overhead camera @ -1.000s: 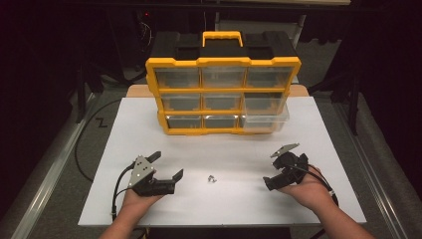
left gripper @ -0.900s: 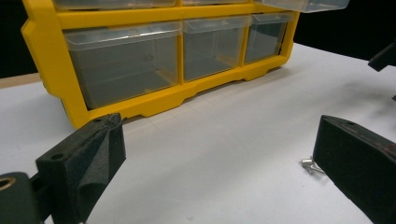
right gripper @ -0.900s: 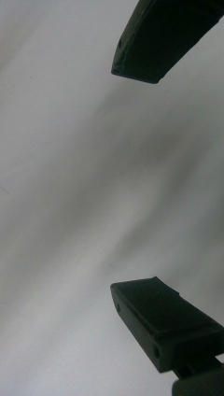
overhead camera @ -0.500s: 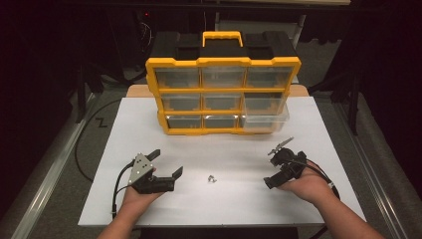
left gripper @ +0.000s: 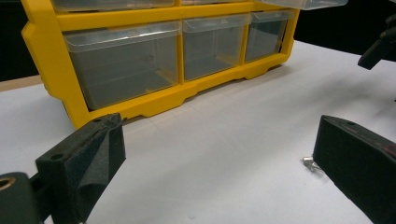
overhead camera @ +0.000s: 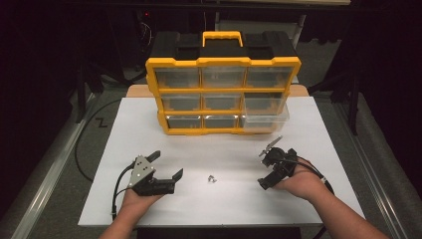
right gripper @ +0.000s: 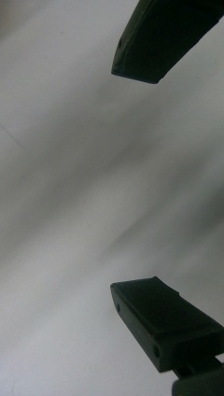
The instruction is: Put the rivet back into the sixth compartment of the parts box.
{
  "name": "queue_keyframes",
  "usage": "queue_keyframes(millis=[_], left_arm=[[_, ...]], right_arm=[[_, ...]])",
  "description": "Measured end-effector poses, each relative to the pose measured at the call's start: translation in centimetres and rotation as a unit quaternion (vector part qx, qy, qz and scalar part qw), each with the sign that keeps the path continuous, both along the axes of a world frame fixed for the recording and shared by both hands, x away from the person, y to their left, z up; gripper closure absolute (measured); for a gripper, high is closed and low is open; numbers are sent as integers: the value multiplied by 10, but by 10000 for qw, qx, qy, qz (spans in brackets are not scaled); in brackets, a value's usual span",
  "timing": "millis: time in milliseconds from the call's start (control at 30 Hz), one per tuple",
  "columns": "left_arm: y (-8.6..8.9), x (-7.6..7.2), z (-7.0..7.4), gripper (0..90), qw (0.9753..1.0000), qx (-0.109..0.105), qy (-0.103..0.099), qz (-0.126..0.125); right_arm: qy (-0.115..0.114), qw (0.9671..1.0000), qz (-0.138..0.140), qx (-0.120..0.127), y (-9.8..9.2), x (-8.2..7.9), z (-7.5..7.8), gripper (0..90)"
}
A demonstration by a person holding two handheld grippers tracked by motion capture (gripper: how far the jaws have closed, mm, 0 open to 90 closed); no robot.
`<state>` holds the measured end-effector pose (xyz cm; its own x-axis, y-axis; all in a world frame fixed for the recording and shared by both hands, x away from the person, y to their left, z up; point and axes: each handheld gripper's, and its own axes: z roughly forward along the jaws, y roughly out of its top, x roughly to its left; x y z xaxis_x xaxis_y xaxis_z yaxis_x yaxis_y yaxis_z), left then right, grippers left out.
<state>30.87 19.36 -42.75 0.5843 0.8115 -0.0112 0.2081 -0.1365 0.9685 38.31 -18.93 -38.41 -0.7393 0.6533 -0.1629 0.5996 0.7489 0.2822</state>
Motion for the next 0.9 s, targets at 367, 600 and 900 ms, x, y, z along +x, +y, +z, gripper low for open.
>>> queue_keyframes(millis=[367,600,900], left_arm=[[0,1,1,32,10000,-43,-27,17],[0,1,1,31,10000,-47,-30,19],[1,1,1,31,10000,-68,-47,34]], right_arm=[[-49,9989,465,-12,23,-5,2,22],[-12,9975,697,72,35,-4,6,21],[13,9942,1075,16,56,-5,4,44]])
